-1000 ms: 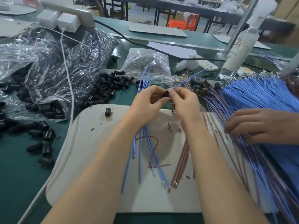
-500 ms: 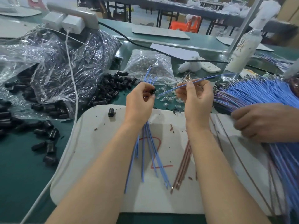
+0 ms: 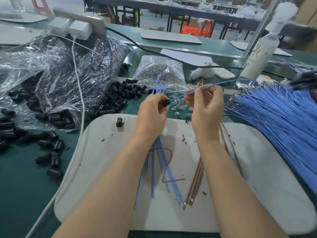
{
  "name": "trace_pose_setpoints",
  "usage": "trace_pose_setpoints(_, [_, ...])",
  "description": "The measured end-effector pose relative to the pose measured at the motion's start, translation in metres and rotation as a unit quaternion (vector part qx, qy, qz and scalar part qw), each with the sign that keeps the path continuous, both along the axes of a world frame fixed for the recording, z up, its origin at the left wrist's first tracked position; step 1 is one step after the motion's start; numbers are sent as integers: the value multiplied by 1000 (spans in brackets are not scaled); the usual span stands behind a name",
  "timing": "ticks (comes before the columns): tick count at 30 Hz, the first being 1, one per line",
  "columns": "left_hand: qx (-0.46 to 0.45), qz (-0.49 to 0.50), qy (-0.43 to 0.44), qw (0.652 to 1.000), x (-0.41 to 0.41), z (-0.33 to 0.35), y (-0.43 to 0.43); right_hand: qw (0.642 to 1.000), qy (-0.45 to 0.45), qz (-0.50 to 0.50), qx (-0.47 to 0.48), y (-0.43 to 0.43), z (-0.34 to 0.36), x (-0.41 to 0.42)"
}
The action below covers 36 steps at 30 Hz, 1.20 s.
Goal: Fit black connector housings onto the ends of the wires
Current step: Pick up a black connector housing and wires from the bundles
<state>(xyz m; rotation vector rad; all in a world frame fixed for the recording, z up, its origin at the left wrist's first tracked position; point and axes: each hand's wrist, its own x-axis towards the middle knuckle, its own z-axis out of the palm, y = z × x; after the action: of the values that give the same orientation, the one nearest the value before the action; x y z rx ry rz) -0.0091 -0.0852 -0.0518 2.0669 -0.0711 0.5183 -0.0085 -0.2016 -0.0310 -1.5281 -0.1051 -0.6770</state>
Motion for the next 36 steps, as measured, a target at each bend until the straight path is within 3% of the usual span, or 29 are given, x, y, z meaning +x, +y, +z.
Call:
trace_pose_setpoints(8, [58,-2,-21,998,1,-3,-2,1000,-2,-9,-28,-2,-2,0])
trace_pose_setpoints(18, [82,-31,-119,989,-6,3,-8,989,110,70,-71,-2,-3,1])
trace_pose_setpoints(24, [62,-28,-134,989,-7,3,-10,985,88,127,71,-4,1,0])
trace_pose_setpoints(28, [58,-27,-139,988,-8,5,-11,989,84,123,1,-3,-1,0])
trace_pose_setpoints(31, [-19,-30,-120,992,-11,12,-14,982,94,161,-42,4,0,-2])
trace_pose_setpoints(33, [-148,-39,-89,984,-12,18,-15,970,112,212,-41,9,0,-6])
trace_pose_setpoints(36, [-363,-96,7,927,-7,19,-6,966,107,214,-97,14,9,-15])
